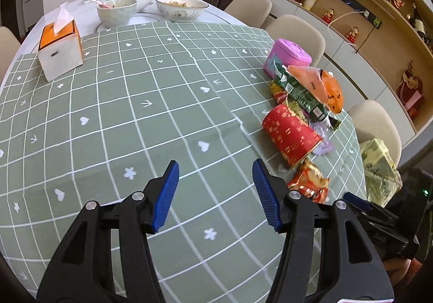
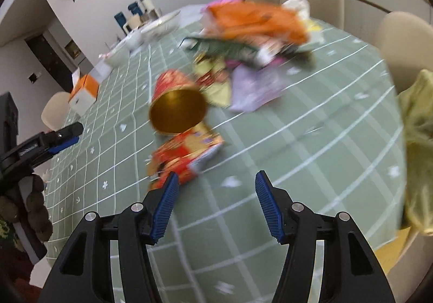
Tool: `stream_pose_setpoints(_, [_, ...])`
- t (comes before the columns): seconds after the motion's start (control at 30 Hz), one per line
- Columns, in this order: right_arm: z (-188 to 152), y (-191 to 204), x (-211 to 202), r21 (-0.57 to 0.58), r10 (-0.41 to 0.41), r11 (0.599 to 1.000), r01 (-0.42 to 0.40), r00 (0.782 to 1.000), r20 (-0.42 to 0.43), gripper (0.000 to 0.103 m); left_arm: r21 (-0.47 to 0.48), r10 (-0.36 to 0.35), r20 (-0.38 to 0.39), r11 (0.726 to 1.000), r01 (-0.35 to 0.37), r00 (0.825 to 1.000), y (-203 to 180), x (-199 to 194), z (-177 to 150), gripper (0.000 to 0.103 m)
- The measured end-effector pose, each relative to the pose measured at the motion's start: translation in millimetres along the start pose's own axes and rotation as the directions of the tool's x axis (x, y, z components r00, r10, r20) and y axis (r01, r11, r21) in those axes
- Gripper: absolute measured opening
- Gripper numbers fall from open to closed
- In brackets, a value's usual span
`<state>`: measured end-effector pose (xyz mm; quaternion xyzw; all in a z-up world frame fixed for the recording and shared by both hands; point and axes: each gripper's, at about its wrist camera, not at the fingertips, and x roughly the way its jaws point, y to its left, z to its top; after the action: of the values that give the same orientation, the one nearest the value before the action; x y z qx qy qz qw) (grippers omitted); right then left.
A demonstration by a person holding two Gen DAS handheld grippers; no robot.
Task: Collect trash
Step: 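Move both open grippers back over the table toward the red cup and red wrapper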
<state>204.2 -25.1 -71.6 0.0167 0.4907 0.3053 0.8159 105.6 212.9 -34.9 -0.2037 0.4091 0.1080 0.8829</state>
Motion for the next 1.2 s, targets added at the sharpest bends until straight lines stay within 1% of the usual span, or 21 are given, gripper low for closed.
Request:
stream_pose_setpoints(0.1, [2.6,13.8,14.0,0.021,-0.02,1.0,0.02,1.0,0.006,0.056,0.008,-0.002,0.001,1.0,0.002,1.0,12.0,-5.6,-3.9,0.054])
stream_pose_setpoints(0.17, [7.8,18.2,22.5,0.071,-0.033,0.997,0.032,0.999,0.013,0.056,0.001,0.0,-0.002,1.0,0.0,1.0,21.3,-8.3,-5.3,0.054])
stream_pose_setpoints(0.23, [12.7,19.3,30.2,0.131,-0.018,0.991,0.016,1.0,0.014,0.056,0.003,0.004,-0.004,1.0,-0.004,1.0,28.4,-10.3,-6.6,0.054])
stream_pose_setpoints(0.3, [16.7,20.4,35.7,0.161,-0.011,0.987,0.008,1.0,0.015,0.056,0.009,0.01,-0.004,1.0,-0.01,1.0,34.0,-11.6,-7.4,0.054])
stream_pose_setpoints(0.47, [23.6,34.1,27.6,0.175,-0.039,0.984,0.02,0.993,0.108,0.056,0.018,0.022,-0.004,1.0,-0.022,1.0,49.1,-16.6,-8.2,0.054])
stream_pose_setpoints(0.53, [24.8,43.0,21.6,0.16,-0.079,0.985,0.056,0.987,0.138,0.056,0.015,0.027,-0.004,1.0,-0.027,1.0,55.8,-17.4,-7.6,0.054])
stream_pose_setpoints(0.6, [25.2,46.0,22.4,0.147,-0.118,0.984,0.098,0.984,0.13,0.056,0.006,0.024,-0.006,1.0,-0.024,1.0,60.8,-15.5,-5.6,0.054])
stream_pose_setpoints(0.63, [27.2,46.8,28.5,0.15,-0.144,0.98,0.127,0.983,0.112,0.056,0.001,0.019,-0.009,1.0,-0.019,1.0,62.6,-13.6,-4.4,0.054])
stream_pose_setpoints(0.67, [28.7,44.8,34.2,0.168,-0.146,0.977,0.128,0.985,0.097,0.056,0.002,0.014,-0.01,1.0,-0.014,1.0,62.6,-12.3,-3.7,0.054])
stream_pose_setpoints(0.73, [31.2,38.7,44.1,0.205,-0.115,0.974,0.097,0.99,0.076,0.056,0.019,-0.001,-0.012,1.0,0.001,1.0,58.8,-8.3,0.3,0.054])
stream_pose_setpoints(0.8, [33.9,36.9,53.1,0.208,-0.097,0.975,0.082,0.993,0.066,0.045,0.044,-0.015,-0.009,0.999,0.015,1.0,51.9,-5.2,5.1,0.054])
stream_pose_setpoints(0.83, [36.0,36.9,58.1,0.193,-0.064,0.98,0.052,0.997,0.052,0.032,0.053,-0.022,-0.008,0.998,0.022,1.0,48.9,-4.0,6.9,0.054])
stream_pose_setpoints(0.87, [37.0,37.1,60.0,0.181,-0.039,0.983,0.031,0.998,0.04,0.026,0.067,-0.037,-0.007,0.997,0.037,0.999,44.3,-2.5,9.7,0.054])
stream_pose_setpoints(0.9, [37.3,36.6,58.7,0.172,-0.03,0.985,0.024,0.999,0.038,0.023,0.081,-0.049,-0.006,0.996,0.049,0.999,39.5,-0.8,12.1,0.054])
stream_pose_setpoints(0.93, [37.1,34.8,53.8,0.158,-0.04,0.987,0.032,0.998,0.047,0.017,0.095,-0.059,-0.006,0.994,0.059,0.998,34.9,1.3,13.7,0.054])
stream_pose_setpoints(1.03, [31.4,20.5,33.5,0.153,-0.074,0.986,0.062,0.995,0.072,0.016,0.136,-0.084,-0.016,0.987,0.085,0.996,19.2,10.9,16.3,0.054])
stream_pose_setpoints(1.13, [23.6,0.5,10.2,0.175,-0.13,0.978,0.112,0.987,0.094,0.015,0.169,-0.132,-0.042,0.976,0.137,0.99,1.1,23.6,16.2,0.054])
stream_pose_setpoints(1.2, [19.2,-13.3,-3.7,0.202,-0.15,0.971,0.127,0.983,0.103,0.015,0.191,-0.162,-0.056,0.967,0.17,0.985,-12.1,31.4,15.8,0.054])
